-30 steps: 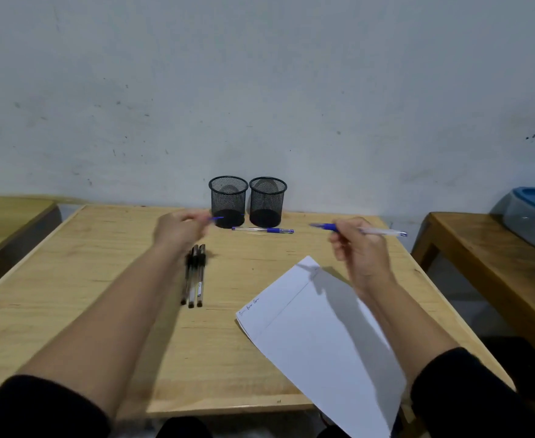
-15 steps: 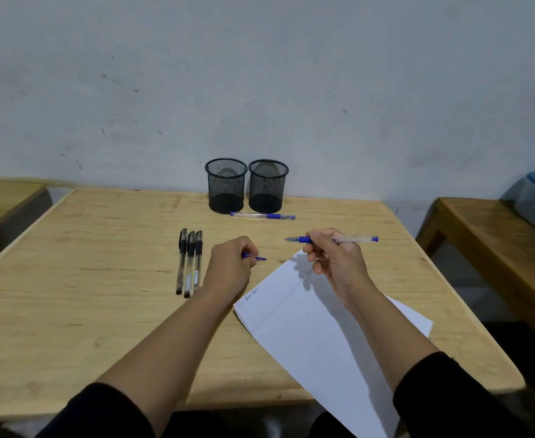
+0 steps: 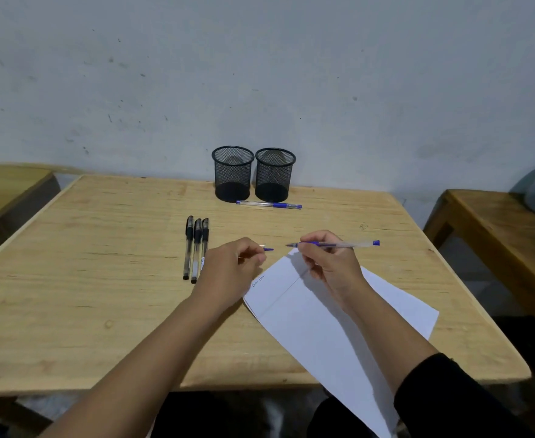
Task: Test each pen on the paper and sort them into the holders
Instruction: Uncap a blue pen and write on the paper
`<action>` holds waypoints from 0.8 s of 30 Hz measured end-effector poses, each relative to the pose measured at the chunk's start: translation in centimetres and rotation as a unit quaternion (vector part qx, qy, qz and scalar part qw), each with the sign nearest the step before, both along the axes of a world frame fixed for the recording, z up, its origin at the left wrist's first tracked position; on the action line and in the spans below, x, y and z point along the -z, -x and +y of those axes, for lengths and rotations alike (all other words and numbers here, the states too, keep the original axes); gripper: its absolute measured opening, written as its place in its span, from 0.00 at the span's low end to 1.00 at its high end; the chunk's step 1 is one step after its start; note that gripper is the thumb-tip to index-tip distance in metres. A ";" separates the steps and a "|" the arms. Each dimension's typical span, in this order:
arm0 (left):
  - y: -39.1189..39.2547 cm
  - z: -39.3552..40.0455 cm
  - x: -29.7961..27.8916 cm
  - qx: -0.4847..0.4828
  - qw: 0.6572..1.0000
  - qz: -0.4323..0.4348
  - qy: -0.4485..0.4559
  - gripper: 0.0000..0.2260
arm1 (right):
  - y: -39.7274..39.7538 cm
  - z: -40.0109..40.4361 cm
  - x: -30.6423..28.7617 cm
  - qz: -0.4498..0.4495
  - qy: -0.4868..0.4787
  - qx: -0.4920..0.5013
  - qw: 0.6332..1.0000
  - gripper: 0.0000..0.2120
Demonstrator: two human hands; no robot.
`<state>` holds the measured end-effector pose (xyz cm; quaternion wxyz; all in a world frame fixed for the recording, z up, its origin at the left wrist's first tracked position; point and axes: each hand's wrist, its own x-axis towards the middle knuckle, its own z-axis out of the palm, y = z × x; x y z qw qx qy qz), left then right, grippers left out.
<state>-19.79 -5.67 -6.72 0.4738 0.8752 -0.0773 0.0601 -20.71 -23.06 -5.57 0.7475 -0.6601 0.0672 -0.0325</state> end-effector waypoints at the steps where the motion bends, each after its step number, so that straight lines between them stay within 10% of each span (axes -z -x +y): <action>1: 0.8 0.2 0.3 0.007 1.000 0.000 -0.011 0.02 | 0.0 0.2 0.3 0.005 0.029 0.003 1.000 0.07; 24: 2.5 0.8 3.6 -0.004 0.991 -0.097 -0.088 0.08 | -0.3 3.9 3.0 -0.033 0.330 -0.049 0.942 0.07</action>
